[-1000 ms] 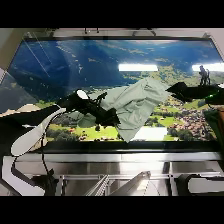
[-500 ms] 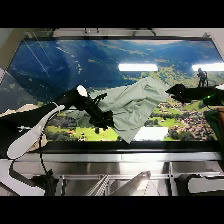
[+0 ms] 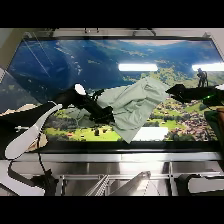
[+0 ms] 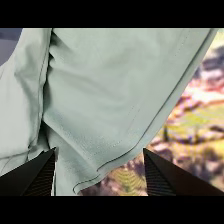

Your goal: Fold the shirts.

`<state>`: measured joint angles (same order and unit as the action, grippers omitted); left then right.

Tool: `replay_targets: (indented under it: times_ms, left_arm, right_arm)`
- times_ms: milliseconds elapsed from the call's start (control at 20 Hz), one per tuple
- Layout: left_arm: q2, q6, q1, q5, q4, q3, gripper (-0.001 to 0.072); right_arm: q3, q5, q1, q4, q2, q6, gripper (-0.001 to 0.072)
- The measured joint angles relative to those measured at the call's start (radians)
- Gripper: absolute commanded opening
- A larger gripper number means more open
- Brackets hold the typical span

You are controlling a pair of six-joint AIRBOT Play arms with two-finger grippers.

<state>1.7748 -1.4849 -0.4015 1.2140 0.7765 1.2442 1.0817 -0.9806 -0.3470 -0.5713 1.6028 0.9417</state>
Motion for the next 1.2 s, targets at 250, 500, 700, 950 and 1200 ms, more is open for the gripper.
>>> replay_targets:
  times_ms: [250, 500, 700, 950, 1200]
  left_arm:
    - [-0.006, 0.001, 0.01, -0.001, -0.03, 0.0, 0.0406]
    - [-0.047, 0.003, 0.01, 0.004, -0.029, 0.0, 0.0406]
    - [-0.029, 0.002, 0.026, 0.003, 0.002, 0.0, 0.0406]
    - [0.031, 0.0, 0.031, 0.007, -0.004, 0.002, 0.0405]
    - [0.032, 0.029, 0.031, -0.077, 0.004, 0.0, 0.003]
  right_arm:
    - [0.0, 0.0, 0.0, 0.0, 0.0, 0.0, 0.0602]
    - [0.0, 0.002, 0.0, 0.0, 0.0, 0.0, 0.0602]
    - [0.0, 0.003, 0.0, 0.0, 0.0, 0.0, 0.0602]
    - [0.0, -0.005, 0.0, 0.0, 0.0, 0.0, 0.0602]
    - [0.0, 0.003, 0.0, 0.0, 0.005, 0.0, 0.0575]
